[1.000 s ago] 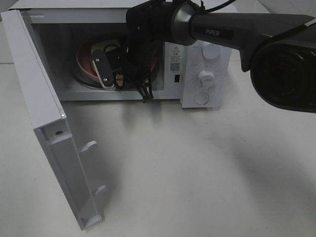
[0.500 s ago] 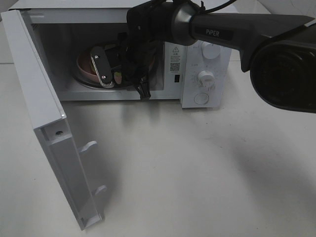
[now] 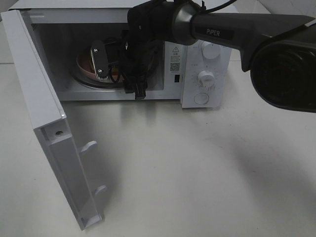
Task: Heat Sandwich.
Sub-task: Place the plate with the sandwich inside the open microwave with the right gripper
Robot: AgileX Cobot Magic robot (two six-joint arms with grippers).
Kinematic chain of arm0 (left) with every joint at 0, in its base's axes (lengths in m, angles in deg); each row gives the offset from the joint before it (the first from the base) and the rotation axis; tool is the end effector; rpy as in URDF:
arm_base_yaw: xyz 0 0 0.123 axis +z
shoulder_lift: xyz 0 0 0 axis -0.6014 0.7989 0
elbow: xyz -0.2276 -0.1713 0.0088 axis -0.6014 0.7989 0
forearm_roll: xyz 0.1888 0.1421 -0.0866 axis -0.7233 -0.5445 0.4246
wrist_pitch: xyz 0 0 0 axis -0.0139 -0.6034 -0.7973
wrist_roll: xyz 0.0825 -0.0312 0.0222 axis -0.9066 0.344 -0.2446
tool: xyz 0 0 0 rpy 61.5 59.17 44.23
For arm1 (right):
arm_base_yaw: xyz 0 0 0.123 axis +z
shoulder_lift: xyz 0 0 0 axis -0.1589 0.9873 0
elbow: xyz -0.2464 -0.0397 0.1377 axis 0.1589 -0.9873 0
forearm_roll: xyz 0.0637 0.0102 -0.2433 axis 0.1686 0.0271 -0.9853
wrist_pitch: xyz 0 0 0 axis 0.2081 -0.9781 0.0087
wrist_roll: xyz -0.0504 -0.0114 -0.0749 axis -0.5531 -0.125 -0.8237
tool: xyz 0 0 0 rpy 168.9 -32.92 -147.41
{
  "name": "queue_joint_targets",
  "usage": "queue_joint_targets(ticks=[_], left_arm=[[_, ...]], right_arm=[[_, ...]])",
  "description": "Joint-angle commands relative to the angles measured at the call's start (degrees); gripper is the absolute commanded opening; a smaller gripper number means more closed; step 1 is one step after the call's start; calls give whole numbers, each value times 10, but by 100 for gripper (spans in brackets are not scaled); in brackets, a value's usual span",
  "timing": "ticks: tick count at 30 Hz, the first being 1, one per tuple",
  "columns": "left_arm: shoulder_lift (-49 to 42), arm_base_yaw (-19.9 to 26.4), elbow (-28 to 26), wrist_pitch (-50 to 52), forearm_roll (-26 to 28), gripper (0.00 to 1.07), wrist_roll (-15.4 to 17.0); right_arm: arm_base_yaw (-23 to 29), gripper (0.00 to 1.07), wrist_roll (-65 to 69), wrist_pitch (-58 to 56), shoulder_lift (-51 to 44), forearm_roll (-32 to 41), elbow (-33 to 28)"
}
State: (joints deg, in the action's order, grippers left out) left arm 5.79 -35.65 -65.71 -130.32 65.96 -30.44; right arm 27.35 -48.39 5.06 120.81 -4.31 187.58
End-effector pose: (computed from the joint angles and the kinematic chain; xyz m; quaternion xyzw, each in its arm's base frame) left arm -0.0081 -0.0061 0.2805 0.0131 0.8516 -0.0180 0.5238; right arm 0.4468 0.3214 0.1582 -0.7575 0.5670 -0.1325 0.2953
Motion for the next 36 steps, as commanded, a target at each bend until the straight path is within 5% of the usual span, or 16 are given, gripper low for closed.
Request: queue_joint_targets(ticks=[1,18,36], left_arm=[[-11,-1,1,6,3,100,2],[-11,-1,1,6,3,100,2],[-11,-1,1,6,3,100,2]], right_arm=[[-4,77,23,9,-3,3,3],[-4,76,73,4,-6,3,-1],[-3,76,73,170,-107,-17,-217]])
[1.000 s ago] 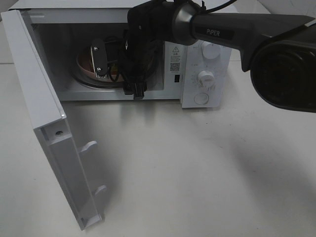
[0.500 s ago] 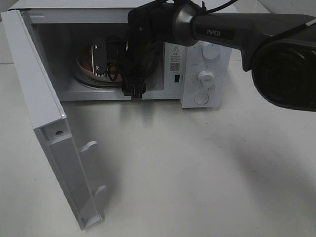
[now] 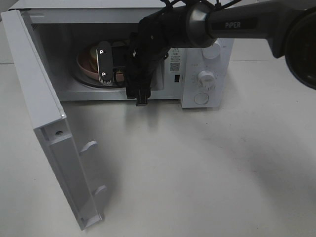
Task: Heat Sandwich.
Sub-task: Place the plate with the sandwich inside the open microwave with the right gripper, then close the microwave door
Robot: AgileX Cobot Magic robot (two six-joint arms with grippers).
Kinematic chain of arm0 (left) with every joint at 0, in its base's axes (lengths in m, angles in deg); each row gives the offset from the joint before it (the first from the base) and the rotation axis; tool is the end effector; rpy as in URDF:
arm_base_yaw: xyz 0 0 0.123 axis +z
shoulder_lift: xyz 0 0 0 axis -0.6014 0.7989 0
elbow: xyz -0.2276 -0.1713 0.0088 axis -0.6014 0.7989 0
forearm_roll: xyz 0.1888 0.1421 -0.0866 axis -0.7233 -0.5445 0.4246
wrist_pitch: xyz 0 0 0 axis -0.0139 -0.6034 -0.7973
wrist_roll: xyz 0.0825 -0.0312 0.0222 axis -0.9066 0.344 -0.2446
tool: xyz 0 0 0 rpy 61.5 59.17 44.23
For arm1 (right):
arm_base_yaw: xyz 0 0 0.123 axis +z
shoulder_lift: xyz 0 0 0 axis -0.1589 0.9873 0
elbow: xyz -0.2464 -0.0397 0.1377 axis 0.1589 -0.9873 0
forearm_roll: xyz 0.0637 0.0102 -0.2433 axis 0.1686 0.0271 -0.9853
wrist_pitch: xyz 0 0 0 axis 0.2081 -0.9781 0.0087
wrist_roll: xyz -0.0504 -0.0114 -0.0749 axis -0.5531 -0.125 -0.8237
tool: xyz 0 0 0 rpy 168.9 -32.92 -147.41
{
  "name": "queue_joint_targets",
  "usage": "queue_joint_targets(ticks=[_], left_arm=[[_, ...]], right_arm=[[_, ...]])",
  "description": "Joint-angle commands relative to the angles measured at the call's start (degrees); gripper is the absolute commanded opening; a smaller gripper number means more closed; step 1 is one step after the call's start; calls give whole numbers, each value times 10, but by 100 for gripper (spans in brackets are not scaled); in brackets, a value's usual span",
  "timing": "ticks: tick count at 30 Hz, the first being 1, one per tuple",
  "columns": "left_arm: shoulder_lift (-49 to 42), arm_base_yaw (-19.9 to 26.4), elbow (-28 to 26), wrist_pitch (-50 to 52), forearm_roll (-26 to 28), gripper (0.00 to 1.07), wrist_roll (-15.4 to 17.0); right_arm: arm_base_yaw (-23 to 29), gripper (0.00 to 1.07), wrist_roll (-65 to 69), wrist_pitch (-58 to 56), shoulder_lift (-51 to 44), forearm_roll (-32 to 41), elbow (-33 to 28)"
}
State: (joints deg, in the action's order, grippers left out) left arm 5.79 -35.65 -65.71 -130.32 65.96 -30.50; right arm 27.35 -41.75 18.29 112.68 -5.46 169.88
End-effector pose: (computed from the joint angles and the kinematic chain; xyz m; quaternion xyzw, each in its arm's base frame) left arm -0.0081 -0.0061 0.2805 0.0136 0.8516 -0.0177 0.5238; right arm 0.4236 0.3060 0.1542 -0.7263 0.5898 -0.1206 0.3317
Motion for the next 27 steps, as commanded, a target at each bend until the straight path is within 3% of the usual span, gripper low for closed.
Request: queue_joint_targets(ticks=[1,18,27], left_arm=[[-11,-1,1,6,3,100,3],[-11,-1,1,6,3,100,3],[-11,-1,1,6,3,100,3]], right_arm=[[-2,76,7,66,-43,-5,-74],[-2,76,9,178,-196,-5,-318],[-2,76,59,178,-261,-5,-392]])
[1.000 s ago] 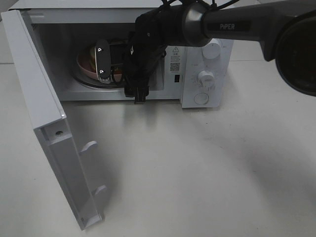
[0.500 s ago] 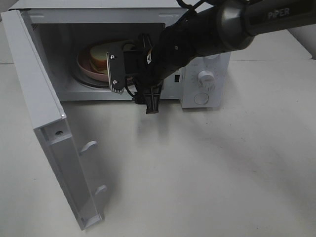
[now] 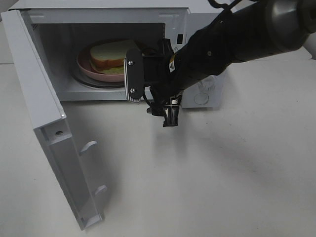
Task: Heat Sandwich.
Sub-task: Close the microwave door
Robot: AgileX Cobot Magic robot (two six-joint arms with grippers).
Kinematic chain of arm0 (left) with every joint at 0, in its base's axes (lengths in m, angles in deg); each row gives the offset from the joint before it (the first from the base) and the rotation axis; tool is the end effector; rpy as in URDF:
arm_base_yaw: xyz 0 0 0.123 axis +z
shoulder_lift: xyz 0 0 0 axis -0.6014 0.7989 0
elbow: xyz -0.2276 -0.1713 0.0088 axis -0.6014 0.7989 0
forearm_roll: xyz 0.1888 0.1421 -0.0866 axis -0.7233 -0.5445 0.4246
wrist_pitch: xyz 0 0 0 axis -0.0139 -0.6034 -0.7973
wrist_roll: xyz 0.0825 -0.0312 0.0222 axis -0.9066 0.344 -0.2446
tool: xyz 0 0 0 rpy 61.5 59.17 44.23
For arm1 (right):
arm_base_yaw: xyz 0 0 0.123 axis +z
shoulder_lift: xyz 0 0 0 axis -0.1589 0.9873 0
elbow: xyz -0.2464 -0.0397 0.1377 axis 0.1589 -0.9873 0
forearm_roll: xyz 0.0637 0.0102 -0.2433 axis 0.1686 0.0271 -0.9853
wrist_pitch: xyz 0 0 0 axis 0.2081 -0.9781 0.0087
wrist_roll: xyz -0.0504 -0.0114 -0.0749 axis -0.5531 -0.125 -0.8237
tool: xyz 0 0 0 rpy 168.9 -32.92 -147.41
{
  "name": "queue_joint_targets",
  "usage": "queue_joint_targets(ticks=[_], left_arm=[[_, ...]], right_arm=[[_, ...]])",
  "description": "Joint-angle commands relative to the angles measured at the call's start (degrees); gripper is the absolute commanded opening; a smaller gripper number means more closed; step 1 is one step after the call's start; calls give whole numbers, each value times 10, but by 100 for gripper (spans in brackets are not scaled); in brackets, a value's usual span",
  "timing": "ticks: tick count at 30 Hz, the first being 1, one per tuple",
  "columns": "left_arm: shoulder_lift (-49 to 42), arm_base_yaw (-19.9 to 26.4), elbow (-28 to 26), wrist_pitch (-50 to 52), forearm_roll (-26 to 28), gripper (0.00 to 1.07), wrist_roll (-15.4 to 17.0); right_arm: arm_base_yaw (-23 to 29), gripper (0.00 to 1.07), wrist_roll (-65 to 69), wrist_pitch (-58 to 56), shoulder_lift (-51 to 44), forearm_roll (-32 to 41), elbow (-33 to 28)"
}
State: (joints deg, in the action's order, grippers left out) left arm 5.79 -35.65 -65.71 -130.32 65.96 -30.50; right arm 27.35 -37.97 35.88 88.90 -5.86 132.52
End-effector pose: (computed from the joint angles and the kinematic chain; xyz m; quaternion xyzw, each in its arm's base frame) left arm -0.0081 -0.0061 0.2805 0.0136 0.8516 -0.0177 0.5238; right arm 0.3323 0.2431 0.1792 -0.7078 0.5934 -0.1015 0.3697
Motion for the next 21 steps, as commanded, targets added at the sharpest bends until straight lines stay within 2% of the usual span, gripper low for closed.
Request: queue_joint_targets(ticks=[1,21], left_arm=[[-11,-1,1,6,3,100,3],[-11,-1,1,6,3,100,3]], right_arm=[[-2,76,21,2,-23,-1,-18],[-2,76,193,-1,-200,2,-179]])
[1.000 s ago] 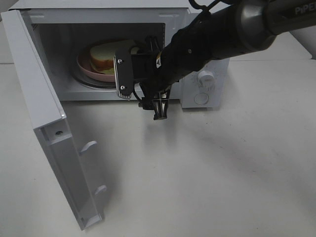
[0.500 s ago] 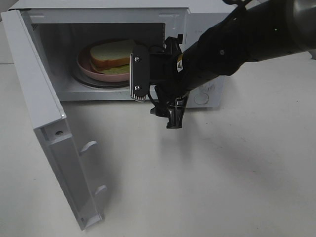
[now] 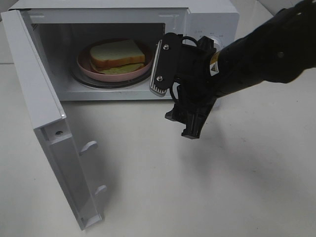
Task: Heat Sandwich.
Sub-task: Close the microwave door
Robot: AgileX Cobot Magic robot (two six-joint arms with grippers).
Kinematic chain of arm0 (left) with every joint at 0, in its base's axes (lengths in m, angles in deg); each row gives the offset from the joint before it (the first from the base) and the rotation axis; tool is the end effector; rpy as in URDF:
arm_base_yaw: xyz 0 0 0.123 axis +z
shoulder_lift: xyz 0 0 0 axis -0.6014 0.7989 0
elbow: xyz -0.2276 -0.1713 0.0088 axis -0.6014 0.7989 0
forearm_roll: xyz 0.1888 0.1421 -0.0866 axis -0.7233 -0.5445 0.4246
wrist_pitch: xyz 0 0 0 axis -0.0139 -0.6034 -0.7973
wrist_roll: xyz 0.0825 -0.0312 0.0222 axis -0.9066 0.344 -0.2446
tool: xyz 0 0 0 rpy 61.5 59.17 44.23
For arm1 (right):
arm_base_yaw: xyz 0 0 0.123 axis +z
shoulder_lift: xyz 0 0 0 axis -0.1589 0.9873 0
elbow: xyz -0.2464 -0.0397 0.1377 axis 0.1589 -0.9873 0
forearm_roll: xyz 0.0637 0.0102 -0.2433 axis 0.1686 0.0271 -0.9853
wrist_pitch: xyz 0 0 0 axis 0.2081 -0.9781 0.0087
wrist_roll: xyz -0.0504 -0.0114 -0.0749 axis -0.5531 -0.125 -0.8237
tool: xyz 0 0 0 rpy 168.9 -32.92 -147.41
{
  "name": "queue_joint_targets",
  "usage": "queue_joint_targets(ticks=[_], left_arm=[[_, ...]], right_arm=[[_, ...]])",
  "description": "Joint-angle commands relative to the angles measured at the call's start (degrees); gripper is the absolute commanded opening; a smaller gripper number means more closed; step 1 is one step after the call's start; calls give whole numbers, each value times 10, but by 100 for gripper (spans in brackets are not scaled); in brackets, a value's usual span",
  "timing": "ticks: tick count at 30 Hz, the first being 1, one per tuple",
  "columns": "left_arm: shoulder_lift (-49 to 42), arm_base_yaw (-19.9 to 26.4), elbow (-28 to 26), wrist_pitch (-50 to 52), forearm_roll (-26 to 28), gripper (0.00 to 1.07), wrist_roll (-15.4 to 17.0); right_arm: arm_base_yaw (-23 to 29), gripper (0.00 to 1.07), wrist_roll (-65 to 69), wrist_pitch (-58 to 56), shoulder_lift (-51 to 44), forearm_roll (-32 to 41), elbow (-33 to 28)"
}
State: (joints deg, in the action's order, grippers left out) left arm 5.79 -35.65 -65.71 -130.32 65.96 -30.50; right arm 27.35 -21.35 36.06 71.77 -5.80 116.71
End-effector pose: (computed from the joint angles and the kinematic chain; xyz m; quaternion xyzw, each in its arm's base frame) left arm -0.0081 -0.0061 0.2805 0.0136 0.8516 -0.0177 0.5238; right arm 0.2716 0.1983 0.2139 -0.6108 0.6860 -0.0476 0.3925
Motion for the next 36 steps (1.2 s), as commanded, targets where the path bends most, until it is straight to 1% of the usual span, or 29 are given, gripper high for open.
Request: queue_joint_targets(ticks=[1,4,5,9,11,12,14,15,16,18,19,22,23,24,27,30,32,33,36], left_arm=[[-11,-1,1,6,3,100,3],[-11,-1,1,6,3,100,3],[-11,-1,1,6,3,100,3],[-11,-1,1,6,3,100,3],[-11,-1,1,6,3,100,3],[-11,-1,1,6,3,100,3],[-11,-1,1,6,3,100,3],[-11,-1,1,6,3,100,3],[-11,-1,1,6,3,100,3],[-11,-1,1,6,3,100,3],[-11,-1,1,6,3,100,3],[-11,-1,1,6,3,100,3],[-11,-1,1,6,3,100,3],[-11,-1,1,6,3,100,3],[-11,-1,1,6,3,100,3],[-11,-1,1,6,3,100,3],[-11,-1,1,6,3,100,3],[-11,-1,1,6,3,100,3],[-11,-1,1,6,3,100,3]], right_arm=[[-2,76,48,-3,-48,3,-37],[-2,76,83,-11,-68,3,-52],[-2,76,115,-32,-85,3,-62],[-2,76,166,-73,-115,3,-71],[-2,76,226,-116,-142,3,-78],[-2,76,226,-116,-142,3,-78],[-2,76,272,-158,-163,1,-80],[-2,76,307,-205,-182,1,-80],[-2,76,319,-228,-192,1,-80],[-2,76,326,-246,-199,1,-80],[-2,76,336,-288,-213,1,-80],[-2,76,350,-354,-230,3,-80],[-2,76,350,-354,-230,3,-80],[-2,76,362,-387,-239,3,-80],[-2,76,374,-414,-249,3,-80],[-2,76,377,-472,-266,3,-80],[-2,76,377,-482,-271,3,-80],[-2,76,382,-499,-284,6,-81],[-2,76,384,-501,-325,9,-91]])
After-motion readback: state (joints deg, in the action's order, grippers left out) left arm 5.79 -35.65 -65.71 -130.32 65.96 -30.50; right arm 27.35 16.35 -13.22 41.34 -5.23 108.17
